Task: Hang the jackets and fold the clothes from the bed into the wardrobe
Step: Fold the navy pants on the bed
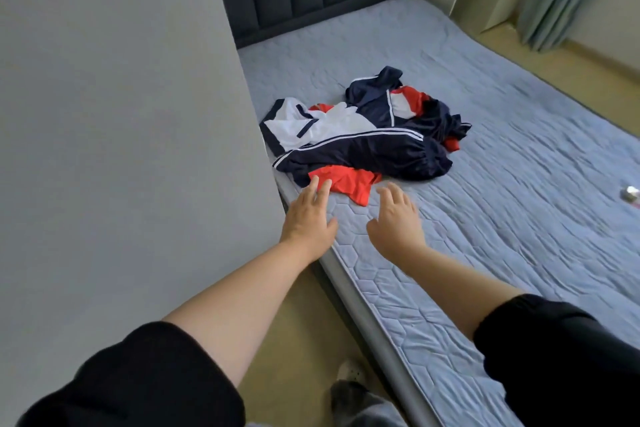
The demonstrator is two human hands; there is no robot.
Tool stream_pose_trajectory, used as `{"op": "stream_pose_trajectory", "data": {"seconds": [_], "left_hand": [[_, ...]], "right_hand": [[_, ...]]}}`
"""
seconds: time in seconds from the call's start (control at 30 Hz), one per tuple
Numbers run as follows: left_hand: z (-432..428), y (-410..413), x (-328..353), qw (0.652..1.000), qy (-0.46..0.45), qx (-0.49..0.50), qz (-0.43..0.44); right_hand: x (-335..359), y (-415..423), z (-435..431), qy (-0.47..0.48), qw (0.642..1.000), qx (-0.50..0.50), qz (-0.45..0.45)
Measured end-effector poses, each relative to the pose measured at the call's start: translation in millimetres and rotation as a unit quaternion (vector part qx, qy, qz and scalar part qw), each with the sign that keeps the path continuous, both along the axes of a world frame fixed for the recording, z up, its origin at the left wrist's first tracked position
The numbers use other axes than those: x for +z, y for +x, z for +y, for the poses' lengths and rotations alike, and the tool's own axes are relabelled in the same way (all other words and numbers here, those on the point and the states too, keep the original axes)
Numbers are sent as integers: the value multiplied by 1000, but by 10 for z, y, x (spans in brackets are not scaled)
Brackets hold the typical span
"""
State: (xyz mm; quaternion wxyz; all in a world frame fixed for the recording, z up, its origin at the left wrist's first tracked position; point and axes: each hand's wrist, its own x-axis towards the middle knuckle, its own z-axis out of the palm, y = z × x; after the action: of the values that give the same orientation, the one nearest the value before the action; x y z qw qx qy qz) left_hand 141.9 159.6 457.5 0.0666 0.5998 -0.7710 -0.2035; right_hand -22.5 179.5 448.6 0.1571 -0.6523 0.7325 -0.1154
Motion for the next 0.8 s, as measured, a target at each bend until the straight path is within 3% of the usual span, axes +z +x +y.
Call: {"op": "stream_pose_trajectory", "data": {"seconds": [0.2, 0.43, 0.6, 0.8], "left_hand": [[-788, -501, -543, 997, 61, 12, 46], [-2046, -827, -1515, 995, 89, -35, 19], [-2664, -1009, -2363, 989, 124, -54, -61], [-3285, -1271, -3189, 963, 70, -187, -181]], "right_hand": [[-621, -362, -661, 65, 997, -33, -23], [-1476, -570, -1616, 67, 991, -94, -69], [-2244, -725, -2018, 128, 974, -163, -90], [-3068, -1257, -2285, 190, 958, -207, -46]]}}
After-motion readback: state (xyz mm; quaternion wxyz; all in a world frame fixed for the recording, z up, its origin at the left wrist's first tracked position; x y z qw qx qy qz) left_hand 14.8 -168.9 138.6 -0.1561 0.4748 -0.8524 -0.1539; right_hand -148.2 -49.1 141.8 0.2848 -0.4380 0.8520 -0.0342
